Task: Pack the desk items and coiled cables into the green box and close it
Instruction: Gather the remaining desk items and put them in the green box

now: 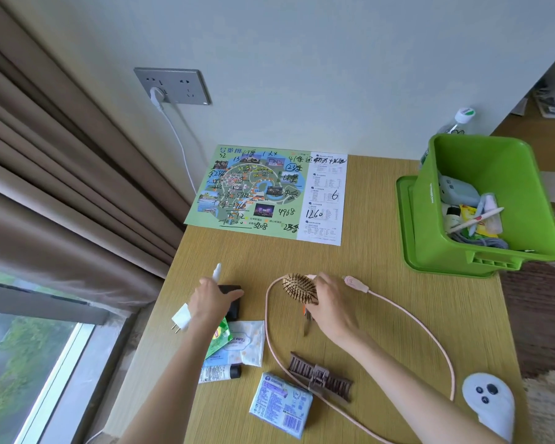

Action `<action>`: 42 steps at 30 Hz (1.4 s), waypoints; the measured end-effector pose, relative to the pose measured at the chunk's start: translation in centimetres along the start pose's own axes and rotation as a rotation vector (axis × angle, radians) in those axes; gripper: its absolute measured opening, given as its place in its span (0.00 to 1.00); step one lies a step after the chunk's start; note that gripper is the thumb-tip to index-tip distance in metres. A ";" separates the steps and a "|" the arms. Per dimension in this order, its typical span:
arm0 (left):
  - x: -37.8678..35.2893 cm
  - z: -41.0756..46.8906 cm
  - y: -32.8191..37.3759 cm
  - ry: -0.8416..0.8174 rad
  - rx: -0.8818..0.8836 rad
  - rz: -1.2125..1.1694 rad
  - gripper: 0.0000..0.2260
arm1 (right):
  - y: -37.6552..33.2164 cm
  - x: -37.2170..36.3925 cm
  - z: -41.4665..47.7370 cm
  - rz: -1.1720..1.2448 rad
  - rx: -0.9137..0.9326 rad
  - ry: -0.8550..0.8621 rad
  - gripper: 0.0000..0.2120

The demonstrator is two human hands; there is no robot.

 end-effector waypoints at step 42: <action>-0.1 -7.4 35.7 -0.085 -0.679 -0.380 0.25 | 20.5 23.1 6.4 0.535 -0.612 0.265 0.04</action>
Point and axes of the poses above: each hand's wrist, its own z-axis towards the middle knuckle, its own x-axis out of the back of the hand, y = z × x, the point moved 7 cm from there along z, towards the middle knuckle, and after that the axes turned 3 degrees about -z, right-handed, at the moved point
